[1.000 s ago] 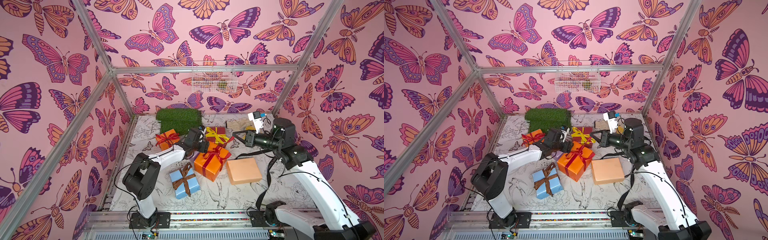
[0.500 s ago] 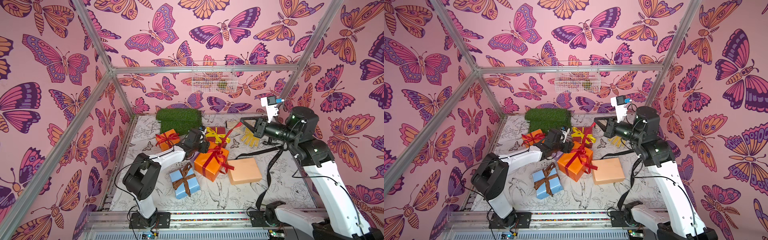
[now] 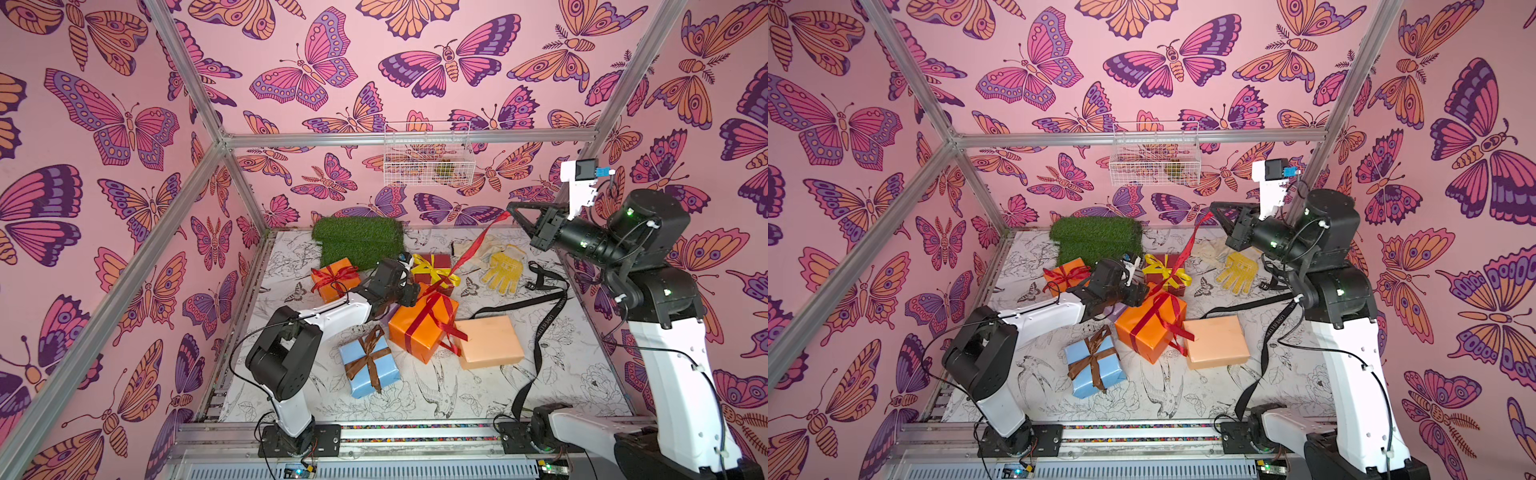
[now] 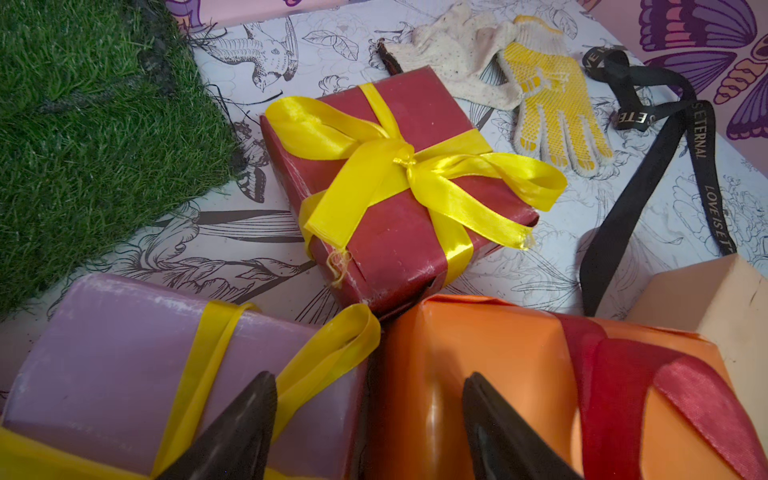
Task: Untie the ribbon bows on the gift boxes
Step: Untie the ribbon from the gift box.
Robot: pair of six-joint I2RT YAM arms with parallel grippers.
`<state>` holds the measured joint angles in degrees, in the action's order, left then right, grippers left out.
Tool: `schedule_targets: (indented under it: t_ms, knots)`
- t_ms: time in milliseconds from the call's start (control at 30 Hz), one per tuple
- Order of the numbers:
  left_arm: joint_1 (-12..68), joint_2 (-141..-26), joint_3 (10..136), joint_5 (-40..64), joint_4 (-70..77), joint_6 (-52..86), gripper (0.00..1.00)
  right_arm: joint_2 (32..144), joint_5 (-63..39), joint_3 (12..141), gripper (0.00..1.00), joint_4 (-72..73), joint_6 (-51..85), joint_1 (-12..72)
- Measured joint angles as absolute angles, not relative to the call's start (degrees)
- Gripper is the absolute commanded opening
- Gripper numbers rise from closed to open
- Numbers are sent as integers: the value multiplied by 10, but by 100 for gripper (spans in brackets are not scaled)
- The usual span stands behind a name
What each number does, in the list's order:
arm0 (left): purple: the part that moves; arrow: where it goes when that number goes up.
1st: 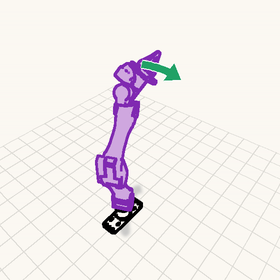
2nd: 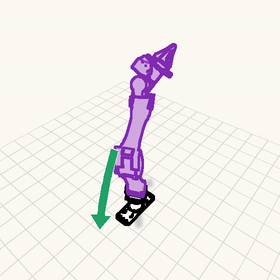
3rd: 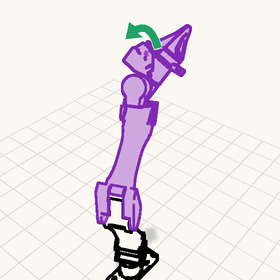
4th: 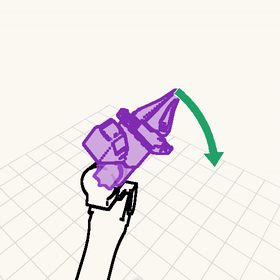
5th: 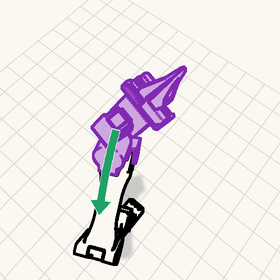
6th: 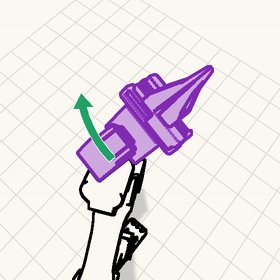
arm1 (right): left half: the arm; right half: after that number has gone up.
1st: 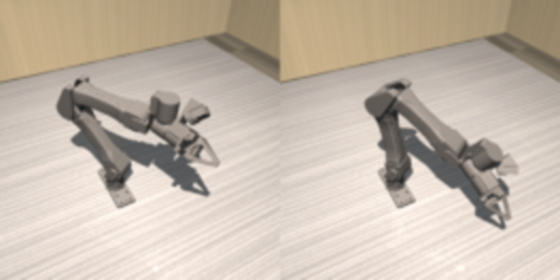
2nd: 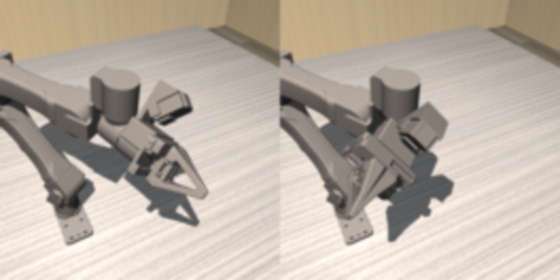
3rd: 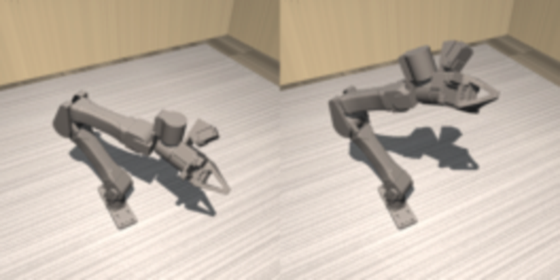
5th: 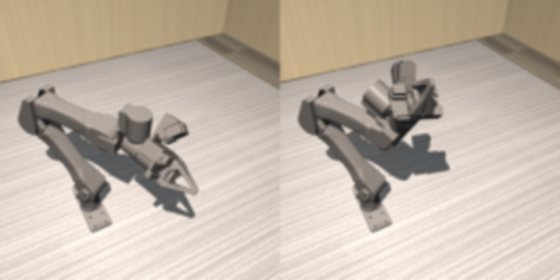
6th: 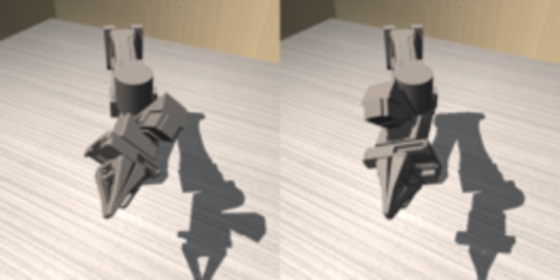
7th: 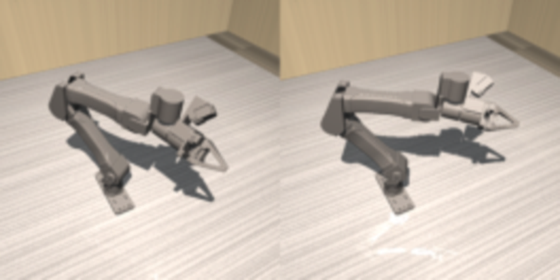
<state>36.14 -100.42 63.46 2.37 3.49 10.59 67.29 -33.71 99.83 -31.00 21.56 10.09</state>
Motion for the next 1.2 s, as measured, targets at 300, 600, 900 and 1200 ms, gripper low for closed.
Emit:
schedule_targets:
  t_ms: [300,600,900,1200]
  knots:
    - [362,-1004,631,24,43,106,73,727,-283,966,0,-342,201,70]
    - [365,-992,623,14,40,106,74,811,-228,966,0,-348,181,54]
    - [368,-893,604,-7,6,105,77,872,-228,987,0,-319,181,46]
    - [375,-832,567,9,-18,96,77,974,-220,1041,0,-308,181,-3]
